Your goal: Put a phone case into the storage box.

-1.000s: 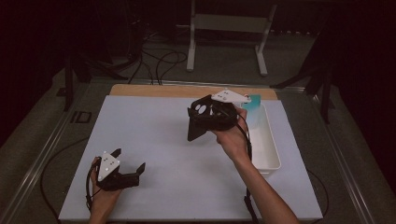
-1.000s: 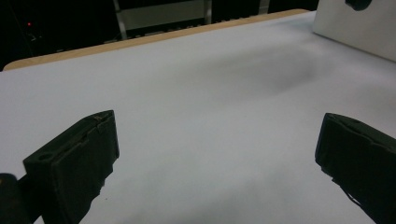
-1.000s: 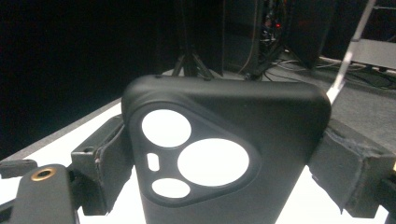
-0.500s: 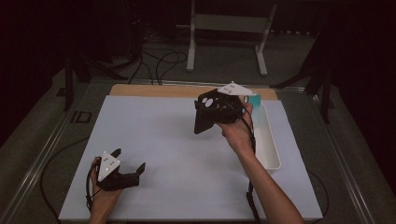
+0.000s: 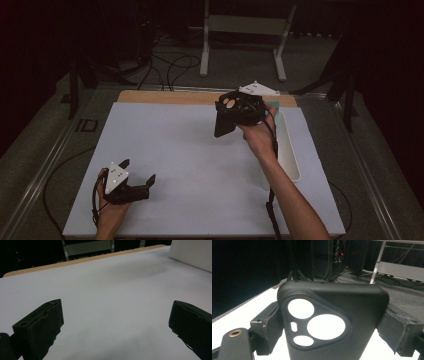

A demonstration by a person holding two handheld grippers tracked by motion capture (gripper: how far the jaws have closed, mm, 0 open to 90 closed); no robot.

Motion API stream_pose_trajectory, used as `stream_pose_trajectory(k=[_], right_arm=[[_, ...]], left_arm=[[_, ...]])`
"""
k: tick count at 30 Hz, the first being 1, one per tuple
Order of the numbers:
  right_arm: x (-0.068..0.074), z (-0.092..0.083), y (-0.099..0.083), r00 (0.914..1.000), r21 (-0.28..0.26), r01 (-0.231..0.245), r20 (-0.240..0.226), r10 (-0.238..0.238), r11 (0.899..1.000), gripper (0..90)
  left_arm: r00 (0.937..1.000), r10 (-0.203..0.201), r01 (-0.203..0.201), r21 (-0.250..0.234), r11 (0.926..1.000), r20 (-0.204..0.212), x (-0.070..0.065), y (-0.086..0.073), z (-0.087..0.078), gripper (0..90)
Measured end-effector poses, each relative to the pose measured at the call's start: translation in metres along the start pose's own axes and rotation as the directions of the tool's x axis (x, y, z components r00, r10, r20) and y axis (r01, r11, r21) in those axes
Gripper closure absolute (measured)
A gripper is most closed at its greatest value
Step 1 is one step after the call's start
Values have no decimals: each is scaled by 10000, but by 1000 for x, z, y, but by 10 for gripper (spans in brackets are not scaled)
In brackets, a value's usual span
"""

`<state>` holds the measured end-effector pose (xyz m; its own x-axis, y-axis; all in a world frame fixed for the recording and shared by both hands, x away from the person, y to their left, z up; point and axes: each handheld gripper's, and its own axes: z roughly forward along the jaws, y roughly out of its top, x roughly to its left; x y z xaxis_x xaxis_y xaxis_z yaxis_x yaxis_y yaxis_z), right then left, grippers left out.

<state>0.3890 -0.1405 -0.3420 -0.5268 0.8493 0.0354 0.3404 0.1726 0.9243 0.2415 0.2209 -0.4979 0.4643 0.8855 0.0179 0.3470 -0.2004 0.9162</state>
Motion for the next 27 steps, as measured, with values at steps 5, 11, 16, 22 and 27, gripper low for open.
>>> stream_pose_trajectory(k=[5,11,16,22,27], right_arm=[[-7,1,1,9998,24,-87,154,86,10000,140],[-16,0,2,9991,42,-187,394,185,9998,141],[-22,-1,3,9982,45,-206,568,203,9998,140],[-29,-2,4,9967,40,-268,768,264,9996,141],[-36,-4,6,9949,10,-303,960,301,9995,141]], left_arm=[[10000,-16,16,-4,10000,-21,0,0,0,4],[10000,-30,30,-5,10000,-50,0,0,0,4],[10000,-36,36,2,10000,-74,1,0,0,4],[10000,-23,23,4,10000,-73,1,0,0,4],[10000,-33,33,-10,10000,-89,1,0,-1,4]])
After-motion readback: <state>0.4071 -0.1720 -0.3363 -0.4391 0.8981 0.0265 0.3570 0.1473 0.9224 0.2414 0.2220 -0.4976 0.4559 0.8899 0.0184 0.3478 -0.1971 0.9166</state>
